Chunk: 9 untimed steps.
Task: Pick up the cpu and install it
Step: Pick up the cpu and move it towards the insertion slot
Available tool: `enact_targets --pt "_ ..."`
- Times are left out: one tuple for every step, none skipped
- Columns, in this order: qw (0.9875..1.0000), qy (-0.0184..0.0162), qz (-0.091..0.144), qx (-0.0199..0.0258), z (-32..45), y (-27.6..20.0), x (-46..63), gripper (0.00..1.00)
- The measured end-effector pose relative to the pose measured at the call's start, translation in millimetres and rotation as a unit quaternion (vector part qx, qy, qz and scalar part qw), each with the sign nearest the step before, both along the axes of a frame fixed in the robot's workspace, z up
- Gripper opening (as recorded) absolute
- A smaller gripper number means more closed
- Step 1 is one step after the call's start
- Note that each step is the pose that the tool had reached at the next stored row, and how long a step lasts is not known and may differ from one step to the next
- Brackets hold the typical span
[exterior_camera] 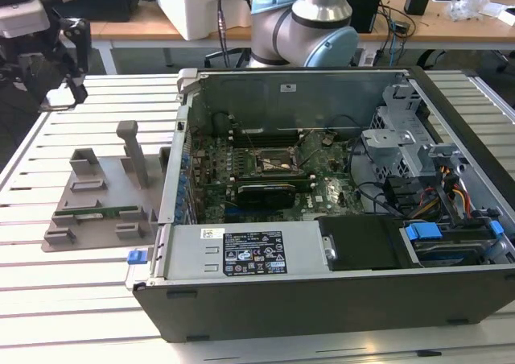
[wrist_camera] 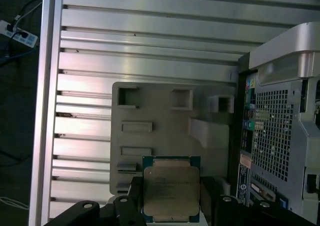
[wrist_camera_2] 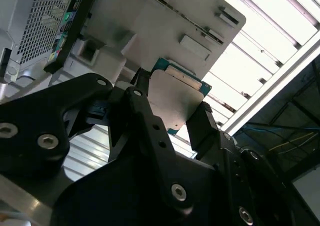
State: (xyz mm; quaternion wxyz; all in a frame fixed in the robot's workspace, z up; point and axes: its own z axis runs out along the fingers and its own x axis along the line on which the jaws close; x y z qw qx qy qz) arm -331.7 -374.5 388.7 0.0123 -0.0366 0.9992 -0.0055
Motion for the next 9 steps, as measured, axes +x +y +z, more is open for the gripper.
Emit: enact_targets --pt "1.0000 0.0001 0.000 0.0000 0.1 0.1 7.0 0.54" --pt "1.0000 0.0001 0.000 -0.0001 0.1 0.1 11.5 0.54" --pt "1.0000 0.0000 0.000 0.0000 0.0 0.3 16.4 0.54" --pt "1.0000 0.0001 0.000 0.0000 0.1 0.5 25.2 0.54" --pt "1.0000 0.0001 0.000 0.0000 0.1 0.6 32.4 0.54" --pt "1.0000 0.0000 0.000 0.0000 0.0 0.7 40.0 0.54" --pt "1.0000 0.0001 0.000 0.0000 0.0 0.8 43.5 0.54" --pt "1.0000 0.0001 0.000 0.0000 0.1 0.8 48.4 0.54" --pt "1.0000 0.0001 0.000 0.0000 0.1 0.9 54.2 0.54"
